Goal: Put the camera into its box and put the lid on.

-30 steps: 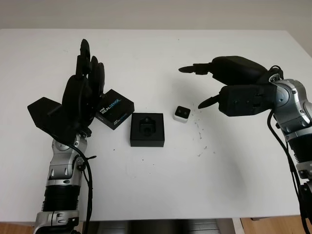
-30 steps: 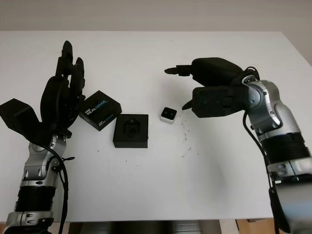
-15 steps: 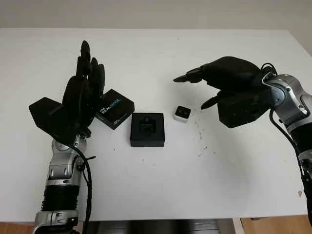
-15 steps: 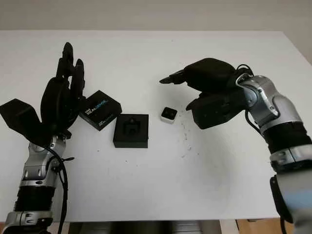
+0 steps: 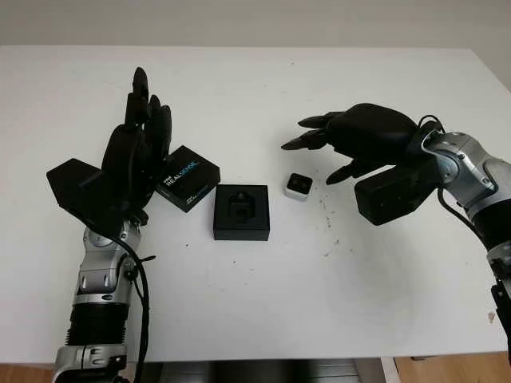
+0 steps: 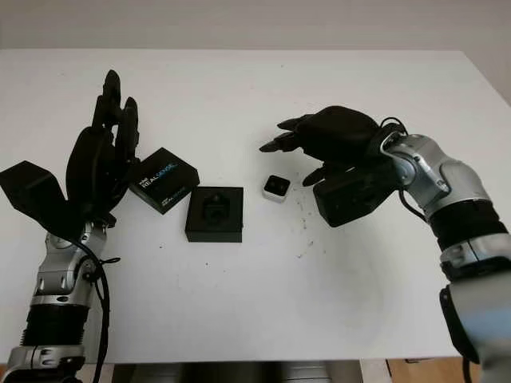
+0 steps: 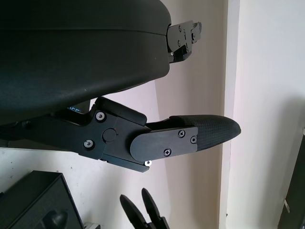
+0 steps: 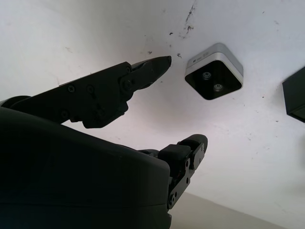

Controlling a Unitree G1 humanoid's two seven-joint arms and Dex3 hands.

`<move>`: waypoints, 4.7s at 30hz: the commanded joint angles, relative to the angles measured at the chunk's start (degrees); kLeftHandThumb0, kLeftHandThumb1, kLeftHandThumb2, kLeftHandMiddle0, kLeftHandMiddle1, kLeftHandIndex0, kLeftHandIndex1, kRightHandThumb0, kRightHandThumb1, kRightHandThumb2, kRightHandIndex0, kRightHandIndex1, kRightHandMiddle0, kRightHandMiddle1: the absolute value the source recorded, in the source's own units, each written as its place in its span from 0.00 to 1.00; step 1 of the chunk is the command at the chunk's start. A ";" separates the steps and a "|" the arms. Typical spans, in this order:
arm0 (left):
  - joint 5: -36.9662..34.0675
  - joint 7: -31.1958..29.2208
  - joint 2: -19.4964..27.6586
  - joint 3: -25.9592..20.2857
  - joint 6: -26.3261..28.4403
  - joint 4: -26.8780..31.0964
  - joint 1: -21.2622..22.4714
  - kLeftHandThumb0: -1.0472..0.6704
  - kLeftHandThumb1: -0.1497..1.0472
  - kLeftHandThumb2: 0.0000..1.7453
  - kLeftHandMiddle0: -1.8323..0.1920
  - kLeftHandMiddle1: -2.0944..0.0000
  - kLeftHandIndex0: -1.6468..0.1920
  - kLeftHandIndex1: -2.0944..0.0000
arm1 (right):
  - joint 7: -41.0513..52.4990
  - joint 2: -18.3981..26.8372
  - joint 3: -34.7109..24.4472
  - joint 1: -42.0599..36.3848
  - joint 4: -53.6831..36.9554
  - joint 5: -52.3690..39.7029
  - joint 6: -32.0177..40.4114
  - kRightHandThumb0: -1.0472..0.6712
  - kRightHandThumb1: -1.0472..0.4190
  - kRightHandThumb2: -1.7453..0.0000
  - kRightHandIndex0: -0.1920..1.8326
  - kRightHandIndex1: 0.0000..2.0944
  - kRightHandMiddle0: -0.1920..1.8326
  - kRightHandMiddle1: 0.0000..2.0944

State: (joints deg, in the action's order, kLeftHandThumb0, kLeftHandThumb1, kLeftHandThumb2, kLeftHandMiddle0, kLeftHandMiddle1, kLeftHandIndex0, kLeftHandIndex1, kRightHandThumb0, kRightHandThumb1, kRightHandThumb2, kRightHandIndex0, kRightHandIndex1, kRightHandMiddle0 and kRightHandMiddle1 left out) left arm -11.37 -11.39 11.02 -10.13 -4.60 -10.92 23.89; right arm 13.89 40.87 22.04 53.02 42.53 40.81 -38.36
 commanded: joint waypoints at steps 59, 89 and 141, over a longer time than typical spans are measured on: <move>0.25 -0.04 0.53 -0.13 0.20 0.45 0.15 0.18 1.00 0.32 1.00 1.00 1.00 1.00 | -10.34 -3.14 5.39 2.11 12.64 2.89 -7.27 0.37 0.02 0.97 0.26 0.06 0.22 0.75; 0.48 -0.76 0.39 0.10 -0.27 0.05 -0.11 0.19 1.00 0.32 1.00 1.00 1.00 1.00 | 5.86 -7.01 -2.77 -0.87 15.56 -15.48 1.25 0.34 0.00 0.94 0.24 0.11 0.19 0.90; 1.09 0.11 0.00 0.38 0.94 1.53 -1.21 0.20 1.00 0.33 1.00 1.00 1.00 1.00 | -0.66 -31.19 -16.44 -34.40 -42.90 -38.72 44.29 0.36 0.00 0.93 0.15 0.03 0.17 0.95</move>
State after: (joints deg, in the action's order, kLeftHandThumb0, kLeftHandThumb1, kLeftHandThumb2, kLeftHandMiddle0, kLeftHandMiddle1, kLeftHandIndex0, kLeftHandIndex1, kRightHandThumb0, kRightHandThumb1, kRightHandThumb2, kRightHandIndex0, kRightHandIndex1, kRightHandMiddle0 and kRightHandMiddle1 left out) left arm -10.67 -11.44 10.96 -10.07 -3.69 -10.68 23.67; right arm 13.68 10.44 5.76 19.45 1.62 2.67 5.22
